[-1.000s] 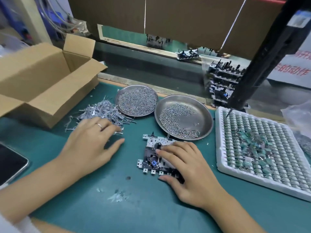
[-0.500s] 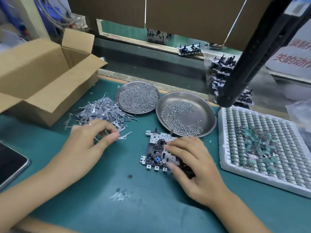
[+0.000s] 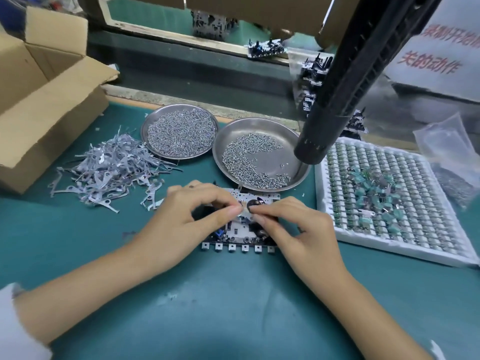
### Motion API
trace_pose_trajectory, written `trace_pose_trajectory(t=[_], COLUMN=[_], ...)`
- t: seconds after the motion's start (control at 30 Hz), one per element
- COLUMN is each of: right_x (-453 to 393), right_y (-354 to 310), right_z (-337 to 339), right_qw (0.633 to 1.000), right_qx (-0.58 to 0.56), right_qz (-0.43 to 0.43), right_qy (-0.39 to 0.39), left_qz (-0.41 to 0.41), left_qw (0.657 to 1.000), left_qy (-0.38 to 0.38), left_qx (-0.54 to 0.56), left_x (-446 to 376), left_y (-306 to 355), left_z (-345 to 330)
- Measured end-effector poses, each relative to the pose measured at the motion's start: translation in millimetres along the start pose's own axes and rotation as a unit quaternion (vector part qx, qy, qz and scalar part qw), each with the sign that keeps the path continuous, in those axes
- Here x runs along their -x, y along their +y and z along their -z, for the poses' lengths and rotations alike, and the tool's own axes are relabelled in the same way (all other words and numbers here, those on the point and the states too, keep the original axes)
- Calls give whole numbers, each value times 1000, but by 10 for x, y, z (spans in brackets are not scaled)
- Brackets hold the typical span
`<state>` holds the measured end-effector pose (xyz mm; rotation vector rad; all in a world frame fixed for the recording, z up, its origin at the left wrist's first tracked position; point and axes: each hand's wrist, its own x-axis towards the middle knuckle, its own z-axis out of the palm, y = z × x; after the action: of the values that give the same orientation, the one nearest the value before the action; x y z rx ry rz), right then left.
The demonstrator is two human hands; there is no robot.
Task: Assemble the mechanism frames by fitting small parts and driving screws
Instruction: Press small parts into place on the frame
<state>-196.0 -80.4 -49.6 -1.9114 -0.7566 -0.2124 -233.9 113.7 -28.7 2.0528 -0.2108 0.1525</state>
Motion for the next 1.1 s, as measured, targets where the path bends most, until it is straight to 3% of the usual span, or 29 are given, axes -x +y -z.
trace_pose_trajectory(t=[0.23, 0.93, 1.1], right_x=[15, 49, 119], right_y=[-10, -41, -48], right_z=[-25, 0, -78], right_qw=[999, 990, 990], right_qx=[14, 95, 130], right_qz=[-21, 35, 31], right_qy=[-30, -94, -39], left_qz=[7, -12, -17], left_qw=[997, 993, 993], left_qy=[35, 30, 26], left_qx=[-75, -111, -114], left_x=[99, 93, 112], left_y=[-105, -120, -118], left_z=[-54, -83, -85])
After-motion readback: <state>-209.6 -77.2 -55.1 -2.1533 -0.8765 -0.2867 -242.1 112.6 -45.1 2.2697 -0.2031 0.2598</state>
